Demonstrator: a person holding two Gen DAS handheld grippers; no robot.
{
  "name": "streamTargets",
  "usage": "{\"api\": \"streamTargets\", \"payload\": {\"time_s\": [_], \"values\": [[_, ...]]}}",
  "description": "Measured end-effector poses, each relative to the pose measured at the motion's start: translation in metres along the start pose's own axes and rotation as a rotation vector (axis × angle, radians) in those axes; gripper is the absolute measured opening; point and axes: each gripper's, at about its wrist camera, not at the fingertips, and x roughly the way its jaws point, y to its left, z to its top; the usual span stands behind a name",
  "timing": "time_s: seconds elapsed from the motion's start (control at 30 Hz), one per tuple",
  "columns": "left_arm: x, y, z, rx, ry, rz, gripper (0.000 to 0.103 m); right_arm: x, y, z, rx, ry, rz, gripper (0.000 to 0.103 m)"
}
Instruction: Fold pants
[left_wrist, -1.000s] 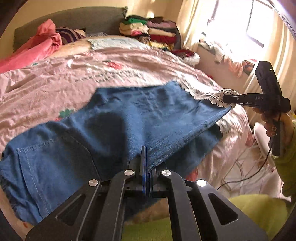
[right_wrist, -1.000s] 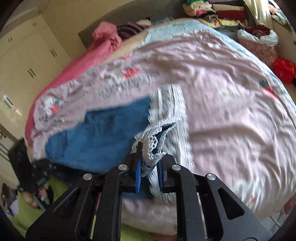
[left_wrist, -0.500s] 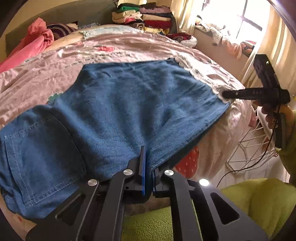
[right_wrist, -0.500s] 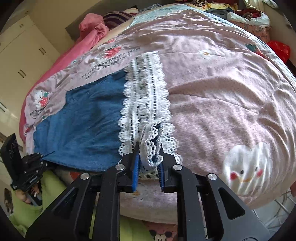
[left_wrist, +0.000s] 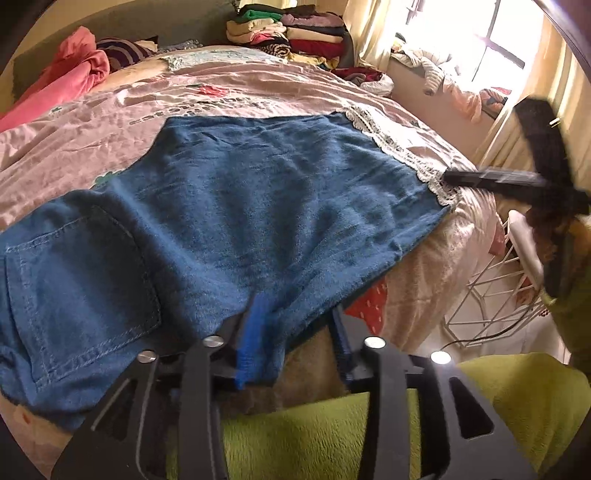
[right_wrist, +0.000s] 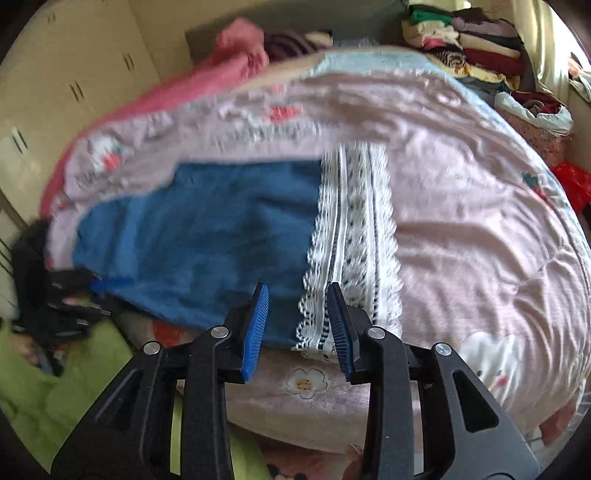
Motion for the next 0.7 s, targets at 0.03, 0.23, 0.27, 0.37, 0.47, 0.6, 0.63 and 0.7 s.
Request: {"api": "streamTargets", "payload": {"time_s": [0.03, 0.23, 0.27, 0.37, 0.47, 0.6, 0.63, 0.7], "values": [[-0.003, 0.001, -0.001, -0.007, -0.005, -0.002, 0.045, 0.011, -0.003, -0.003, 0.002, 0.041, -0.046, 0.027], [-0.062, 0.039, -0.003, -0.147, -0.153, 0.045, 0.067, 0.018, -0.013, -0.008, 0.025, 0.039, -0.029, 0.029], [-0.07, 0.047, -0.004, -0.174, -0.173, 0.067, 0.071, 0.015, -0.012, -0.006, 0.025, 0.029, -0.02, 0.03], [-0.096, 0.085, -0.013, -0.298, -0.227, 0.179, 0.077, 0.001, -0.007, -0.002, 0.021, -0.022, 0.014, 0.036], [-0.106, 0.123, -0.029, -0.434, -0.216, 0.316, 0.077, -0.004, 0.002, 0.002, 0.002, -0.044, 0.033, 0.039], [-0.097, 0.153, -0.04, -0.538, -0.178, 0.337, 0.094, 0.004, 0.012, 0.004, -0.024, -0.033, 0.052, 0.039], [-0.092, 0.155, -0.04, -0.538, -0.174, 0.319, 0.093, 0.007, 0.013, 0.005, -0.025, -0.027, 0.052, 0.04], [-0.081, 0.16, -0.04, -0.546, -0.159, 0.299, 0.077, 0.012, 0.015, 0.004, -0.026, -0.015, 0.059, 0.043]]}}
